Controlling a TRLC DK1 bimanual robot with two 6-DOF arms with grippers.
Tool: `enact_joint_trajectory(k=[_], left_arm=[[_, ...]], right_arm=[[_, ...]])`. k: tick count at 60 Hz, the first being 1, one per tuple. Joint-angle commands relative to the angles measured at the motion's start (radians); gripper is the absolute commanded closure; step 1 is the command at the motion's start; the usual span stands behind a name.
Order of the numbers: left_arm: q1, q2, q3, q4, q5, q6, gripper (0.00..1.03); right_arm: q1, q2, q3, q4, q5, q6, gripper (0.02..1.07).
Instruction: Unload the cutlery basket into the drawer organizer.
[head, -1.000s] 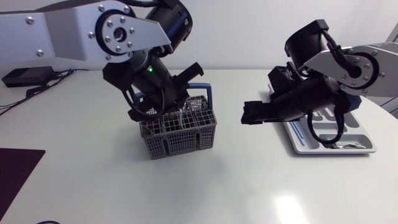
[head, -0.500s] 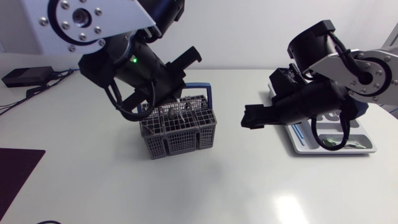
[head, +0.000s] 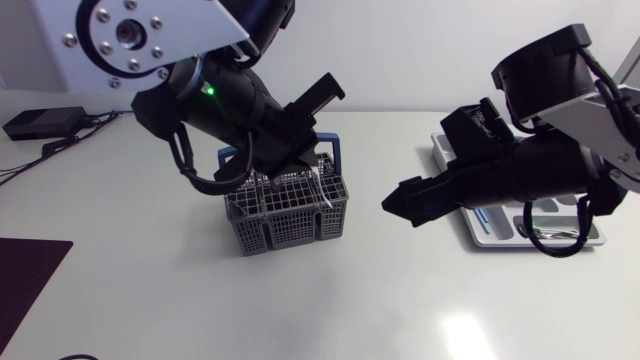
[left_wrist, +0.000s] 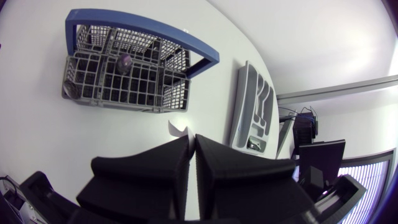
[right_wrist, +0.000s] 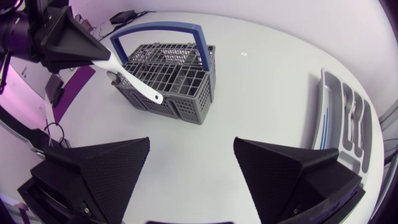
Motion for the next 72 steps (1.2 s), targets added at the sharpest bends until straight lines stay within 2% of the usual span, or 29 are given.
enact_joint_trajectory(k=[1,6,10,15,22,30,36,52,59,72], left_arm=[[0.001,0.019,-0.021,0.003,0.041,0.002,1.00],[0.004,0.042,-0.018,0.002,0.078,-0.007,1.00],[0.006,0.062,-0.008,-0.007,0.115,-0.010,1.00],[0.021,0.097,0.009,-0.027,0.187,-0.021,1.00],[0.045,0.157,0.051,-0.083,0.302,-0.031,1.00],[0.067,0.208,0.089,-0.115,0.376,-0.042,1.00],[0.082,0.231,0.112,-0.126,0.420,-0.051,1.00],[0.104,0.238,0.144,-0.136,0.451,-0.080,1.00],[0.111,0.235,0.149,-0.153,0.462,-0.091,1.00],[0.116,0.231,0.152,-0.155,0.463,-0.103,1.00]], right_arm=[[0.022,-0.016,-0.044,0.024,-0.006,-0.095,0.08],[0.043,-0.039,-0.084,0.075,-0.011,-0.181,0.08],[0.054,-0.042,-0.098,0.119,-0.017,-0.132,0.09],[0.074,-0.039,-0.129,0.178,-0.017,-0.177,0.09],[0.101,-0.021,-0.132,0.198,-0.012,-0.200,0.09],[0.127,-0.024,-0.146,0.222,-0.009,-0.236,0.09],[0.178,0.005,-0.164,0.257,0.089,-0.258,0.09],[0.206,0.031,-0.205,0.323,0.094,-0.272,0.14],[0.244,0.025,-0.225,0.356,0.104,-0.269,0.20],[0.373,-0.015,-0.288,0.446,0.290,-0.267,0.23]])
